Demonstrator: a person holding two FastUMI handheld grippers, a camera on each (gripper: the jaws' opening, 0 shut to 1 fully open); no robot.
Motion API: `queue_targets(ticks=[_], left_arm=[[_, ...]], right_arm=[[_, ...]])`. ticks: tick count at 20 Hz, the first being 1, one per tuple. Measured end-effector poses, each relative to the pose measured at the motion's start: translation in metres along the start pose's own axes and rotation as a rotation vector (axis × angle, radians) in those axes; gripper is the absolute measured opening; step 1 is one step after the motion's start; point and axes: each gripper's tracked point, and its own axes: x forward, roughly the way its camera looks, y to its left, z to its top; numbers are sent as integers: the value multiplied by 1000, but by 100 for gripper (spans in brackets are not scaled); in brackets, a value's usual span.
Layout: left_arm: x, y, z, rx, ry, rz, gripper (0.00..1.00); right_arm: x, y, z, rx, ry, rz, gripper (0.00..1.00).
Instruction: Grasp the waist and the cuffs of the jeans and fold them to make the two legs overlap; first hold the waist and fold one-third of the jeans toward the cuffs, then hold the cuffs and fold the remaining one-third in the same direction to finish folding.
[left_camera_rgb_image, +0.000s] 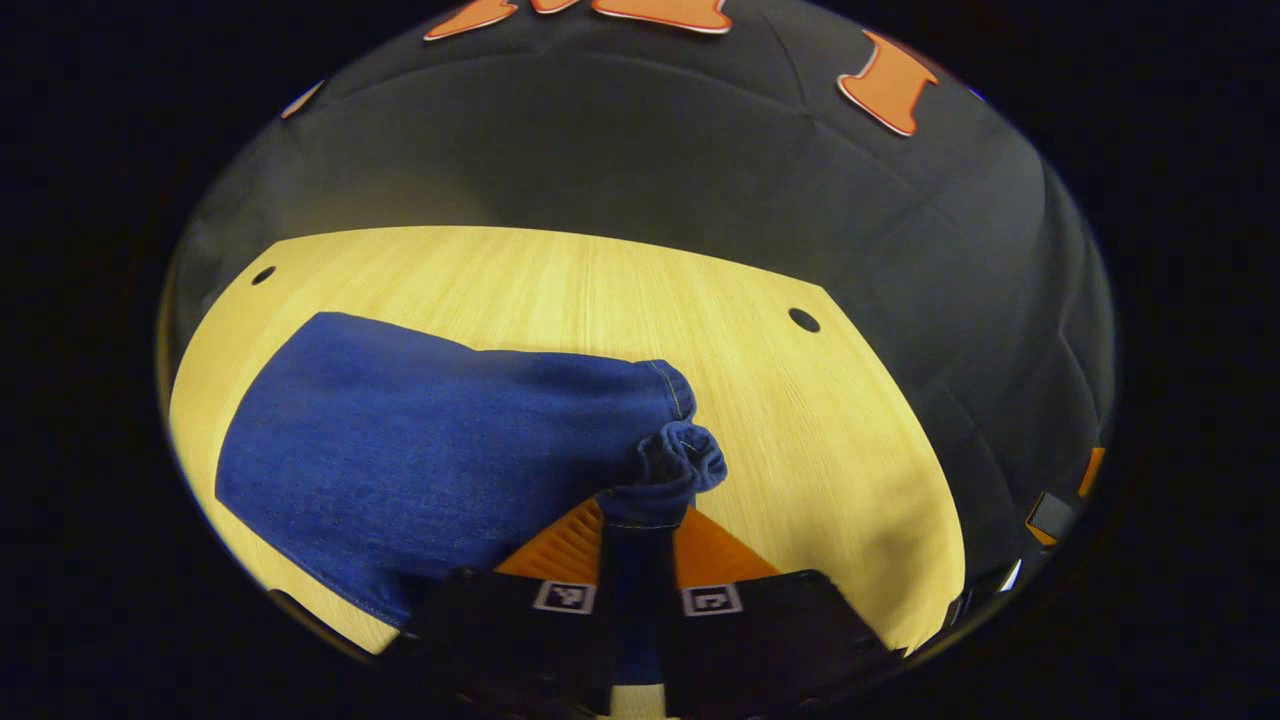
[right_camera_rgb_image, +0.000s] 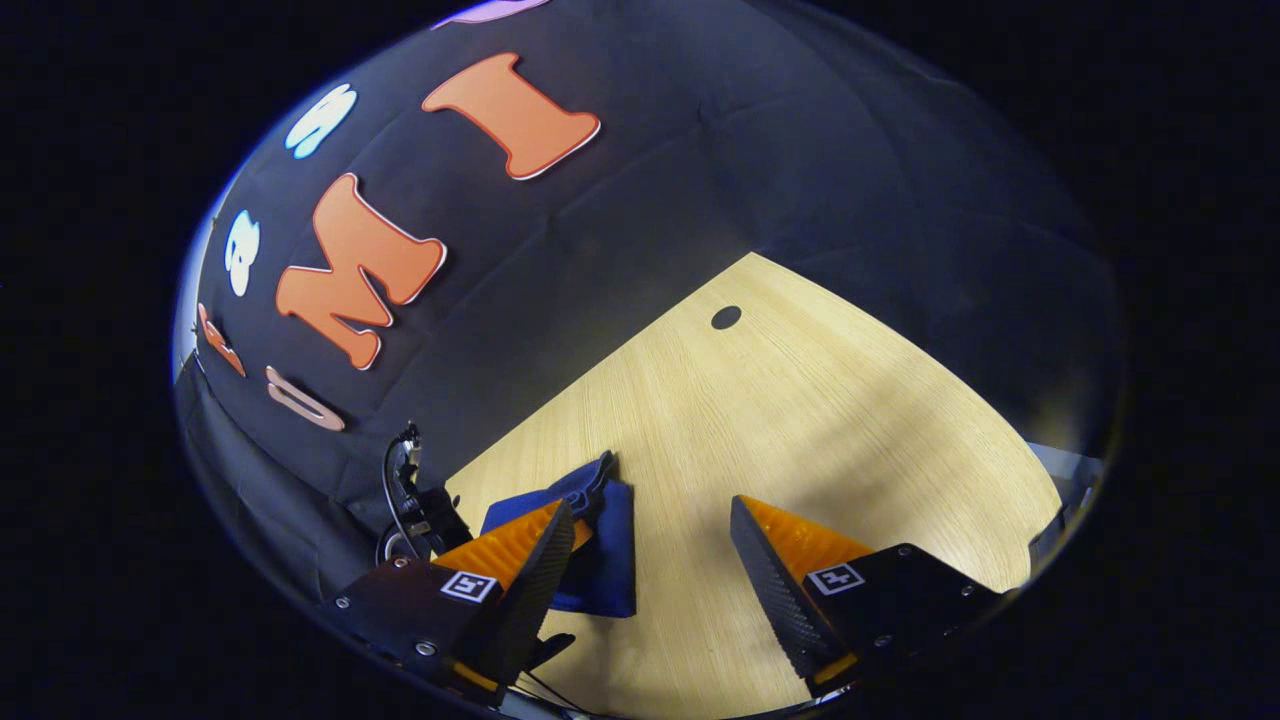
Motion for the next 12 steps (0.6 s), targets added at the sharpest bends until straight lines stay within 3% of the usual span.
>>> queue_targets(ticks=[4,9,12], left_arm=[[-7,-23,5,-17,22,-67,100],[-63,3,22,-16,-24,-86,98],[-114,46,53,-19,-109,-68,98]], right_arm=[[6,8,-7,-29,22,5,97],[19,26,-19,-124,35,-29,97],[20,50,-14,-230,2,-50,97]])
